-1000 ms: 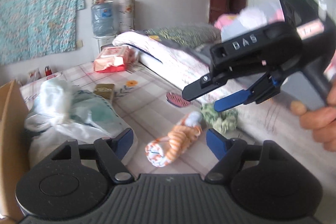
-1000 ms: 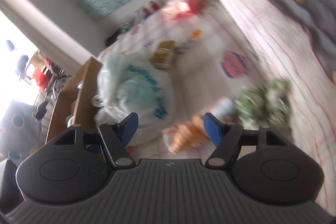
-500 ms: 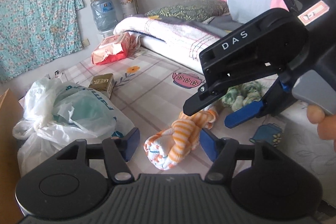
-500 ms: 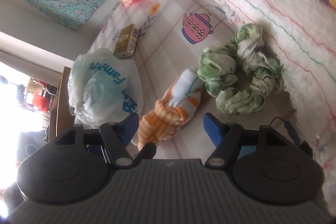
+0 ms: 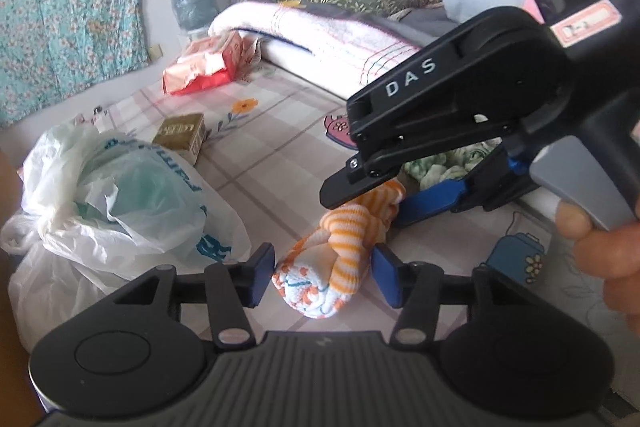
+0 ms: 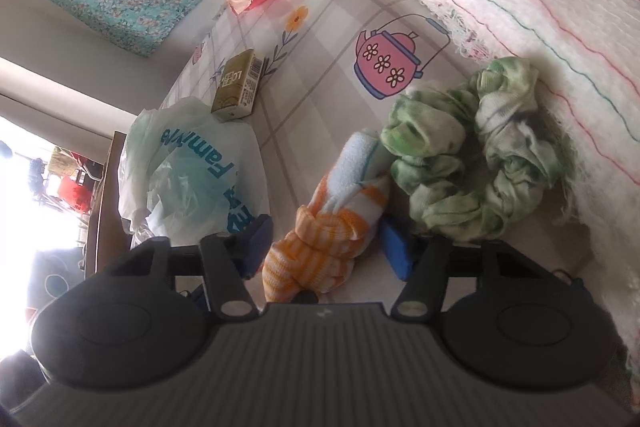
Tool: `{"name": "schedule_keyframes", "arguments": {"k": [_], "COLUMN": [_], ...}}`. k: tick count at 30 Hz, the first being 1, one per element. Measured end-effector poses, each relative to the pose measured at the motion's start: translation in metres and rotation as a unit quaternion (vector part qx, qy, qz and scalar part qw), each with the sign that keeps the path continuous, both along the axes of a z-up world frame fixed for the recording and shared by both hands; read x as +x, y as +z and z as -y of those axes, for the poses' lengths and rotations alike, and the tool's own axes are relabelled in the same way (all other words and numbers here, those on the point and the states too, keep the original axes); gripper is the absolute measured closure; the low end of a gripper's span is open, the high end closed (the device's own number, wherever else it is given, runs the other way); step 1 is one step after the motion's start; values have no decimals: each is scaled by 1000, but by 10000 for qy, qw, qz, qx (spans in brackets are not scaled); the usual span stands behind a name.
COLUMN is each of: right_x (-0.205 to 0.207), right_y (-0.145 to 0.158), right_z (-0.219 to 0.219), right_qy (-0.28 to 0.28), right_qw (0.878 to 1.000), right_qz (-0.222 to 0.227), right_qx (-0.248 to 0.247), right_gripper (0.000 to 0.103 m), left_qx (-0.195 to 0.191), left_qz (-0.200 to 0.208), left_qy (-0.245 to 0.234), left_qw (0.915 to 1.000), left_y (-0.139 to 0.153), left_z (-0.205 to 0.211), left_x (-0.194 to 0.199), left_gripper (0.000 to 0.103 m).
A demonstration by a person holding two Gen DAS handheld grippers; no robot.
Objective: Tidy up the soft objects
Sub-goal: 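Reach the right tool to the orange-striped sock and grasp it, then carry the orange-striped sock with the right tool into the box and release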
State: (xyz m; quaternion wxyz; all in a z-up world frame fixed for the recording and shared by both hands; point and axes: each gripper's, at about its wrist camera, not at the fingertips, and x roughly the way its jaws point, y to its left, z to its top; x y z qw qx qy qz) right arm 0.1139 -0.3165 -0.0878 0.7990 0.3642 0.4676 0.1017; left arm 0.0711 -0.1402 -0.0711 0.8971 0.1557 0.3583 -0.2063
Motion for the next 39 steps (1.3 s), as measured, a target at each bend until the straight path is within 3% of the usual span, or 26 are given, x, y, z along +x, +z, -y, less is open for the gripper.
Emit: {"name": "schedule_keyframes", "arguments": {"k": [6,13,23,31,36,39], "right_x": [1,-5,-10,22,49,64], "right_y": [-6,-9,34,106,145,156], "right_z": [2,3,-9,-78,-166,-227], "right_qy": [-99,-244,-52,1028,2100,2778], "right_qw": [9999,9987,9960,9816,9589,9419], "right_qz": [28,39,637,1475,1781,1732], "right_qx": [93,438,620,651,679,752], "right_gripper": [62,66,67,67,67,67], "left_qx": [114,3,-80,-123,-85,-121], "left_qz": [92,276,1197,1978,2044,1884], "left_qy": [-80,-67,94,976,1838,2391], "left_qw": [9999,9996,9927,9753,9615,9525], "left_y": [-4,7,49,101,125,131], "left_z": [2,-8,-26,-92,-154,-195], "left_x": [-5,-16,-40,-54,-61,-68], "left_gripper": [53,56,56,58,58,58]}}
